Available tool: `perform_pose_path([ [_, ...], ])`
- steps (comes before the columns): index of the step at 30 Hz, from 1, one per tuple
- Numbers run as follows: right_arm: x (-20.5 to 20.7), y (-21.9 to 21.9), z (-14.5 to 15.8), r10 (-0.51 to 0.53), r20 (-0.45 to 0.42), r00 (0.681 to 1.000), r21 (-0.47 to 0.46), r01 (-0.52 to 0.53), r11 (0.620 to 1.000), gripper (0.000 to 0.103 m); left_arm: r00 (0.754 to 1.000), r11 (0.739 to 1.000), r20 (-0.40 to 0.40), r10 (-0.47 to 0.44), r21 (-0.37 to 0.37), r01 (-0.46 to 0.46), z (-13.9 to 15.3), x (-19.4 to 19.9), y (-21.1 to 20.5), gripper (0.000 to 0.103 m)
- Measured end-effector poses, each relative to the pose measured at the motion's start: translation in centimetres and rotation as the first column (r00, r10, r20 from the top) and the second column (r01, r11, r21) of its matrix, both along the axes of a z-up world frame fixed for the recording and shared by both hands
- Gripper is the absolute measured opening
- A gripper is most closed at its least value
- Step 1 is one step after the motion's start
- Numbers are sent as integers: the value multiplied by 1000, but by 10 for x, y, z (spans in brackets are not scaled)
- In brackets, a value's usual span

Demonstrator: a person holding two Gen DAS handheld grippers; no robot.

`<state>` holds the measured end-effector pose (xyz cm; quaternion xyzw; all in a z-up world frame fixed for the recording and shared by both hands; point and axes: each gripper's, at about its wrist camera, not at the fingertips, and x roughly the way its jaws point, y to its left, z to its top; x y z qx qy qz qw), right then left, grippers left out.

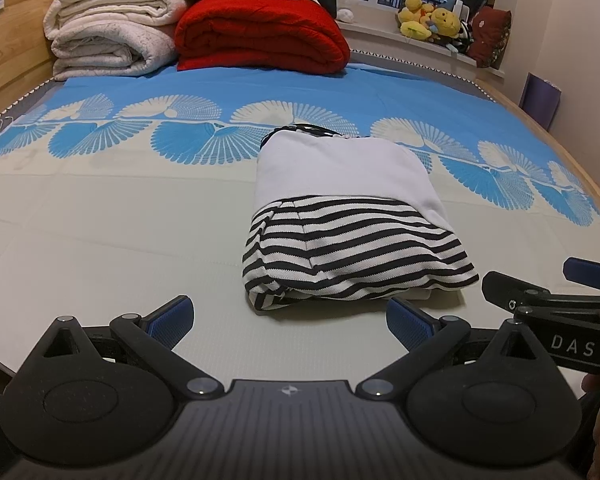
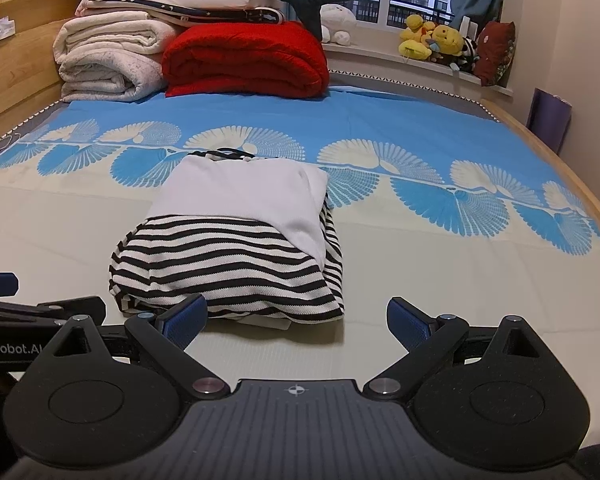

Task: Fold small clothes

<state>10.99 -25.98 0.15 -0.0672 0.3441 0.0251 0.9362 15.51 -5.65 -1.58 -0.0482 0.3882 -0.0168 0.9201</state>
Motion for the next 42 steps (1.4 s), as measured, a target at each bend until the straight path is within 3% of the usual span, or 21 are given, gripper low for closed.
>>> perform_pose_path([
  [42,0,1,0,-2,-4,1000,1,2,1000,96,1000,1000,-19,4,-15,-4,-4,1,-2,102],
])
